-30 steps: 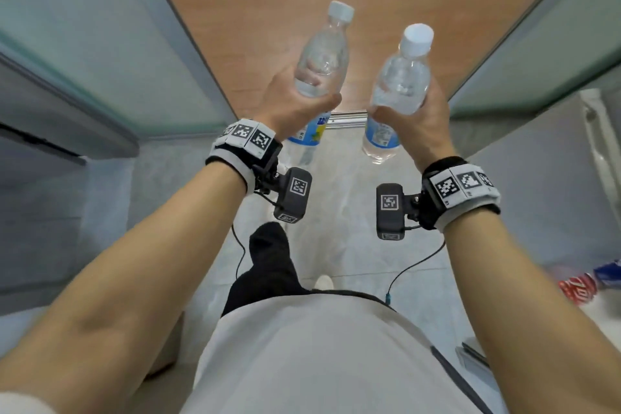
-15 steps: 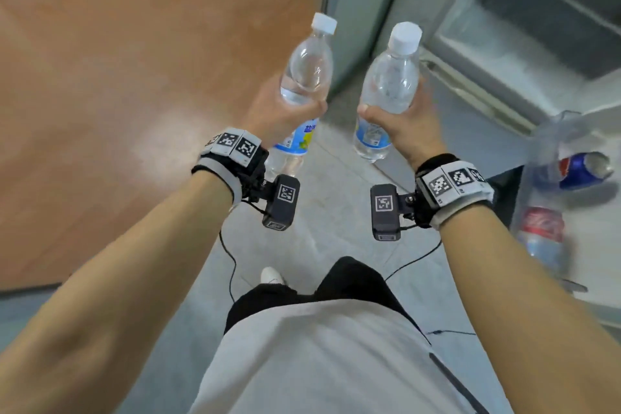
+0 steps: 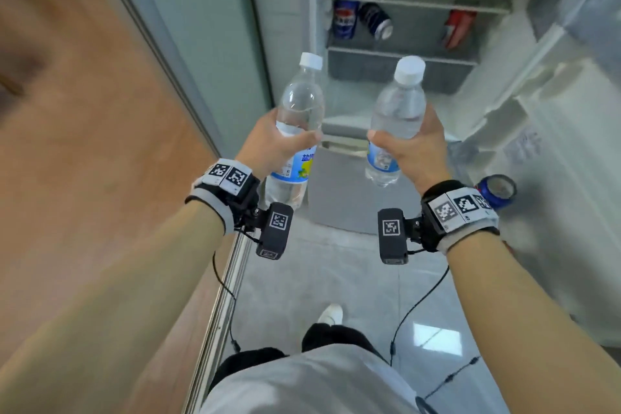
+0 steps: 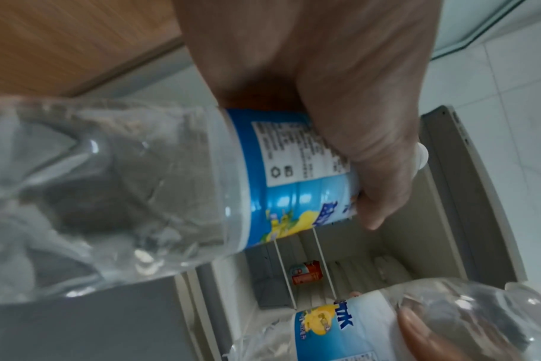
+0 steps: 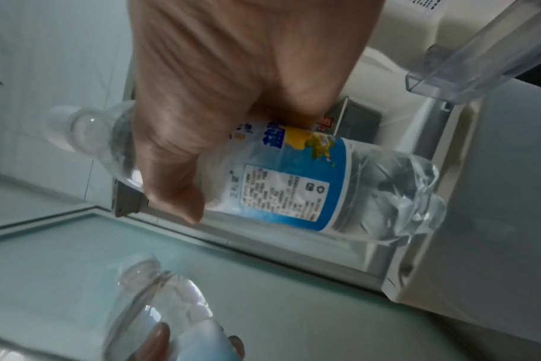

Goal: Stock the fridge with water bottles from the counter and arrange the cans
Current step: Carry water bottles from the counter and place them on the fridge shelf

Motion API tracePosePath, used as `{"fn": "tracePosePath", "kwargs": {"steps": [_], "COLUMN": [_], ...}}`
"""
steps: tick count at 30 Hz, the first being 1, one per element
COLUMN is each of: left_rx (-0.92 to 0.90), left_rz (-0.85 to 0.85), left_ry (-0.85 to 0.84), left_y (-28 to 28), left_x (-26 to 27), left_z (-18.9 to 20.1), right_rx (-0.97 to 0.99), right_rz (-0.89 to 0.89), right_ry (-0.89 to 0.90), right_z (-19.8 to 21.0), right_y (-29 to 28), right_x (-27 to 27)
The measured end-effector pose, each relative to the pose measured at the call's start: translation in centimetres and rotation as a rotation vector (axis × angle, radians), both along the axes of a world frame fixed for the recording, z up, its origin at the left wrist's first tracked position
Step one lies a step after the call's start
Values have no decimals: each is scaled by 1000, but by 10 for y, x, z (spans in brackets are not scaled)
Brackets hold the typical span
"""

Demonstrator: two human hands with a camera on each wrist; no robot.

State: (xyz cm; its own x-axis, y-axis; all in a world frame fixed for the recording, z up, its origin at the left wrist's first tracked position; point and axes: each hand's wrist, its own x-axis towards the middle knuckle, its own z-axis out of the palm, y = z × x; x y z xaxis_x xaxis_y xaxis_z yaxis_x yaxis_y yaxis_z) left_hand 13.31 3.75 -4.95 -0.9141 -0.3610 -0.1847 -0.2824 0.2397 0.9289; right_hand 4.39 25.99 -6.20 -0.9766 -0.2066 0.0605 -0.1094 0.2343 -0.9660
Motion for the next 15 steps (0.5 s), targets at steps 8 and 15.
{"fn": "tracePosePath", "kwargs": {"steps": [8, 15], "left_rx": [44, 49], "left_rz": [-60, -189], "left_ry": [85, 150], "left_y": [-2, 4], "left_x": [-118, -226], "left_z": [27, 37], "right_rx": [-72, -19], "right_rz": [-124, -213], "right_ry": [61, 108], "right_z": [24, 52], "right_y": [-6, -9], "right_x": [-88, -166]}}
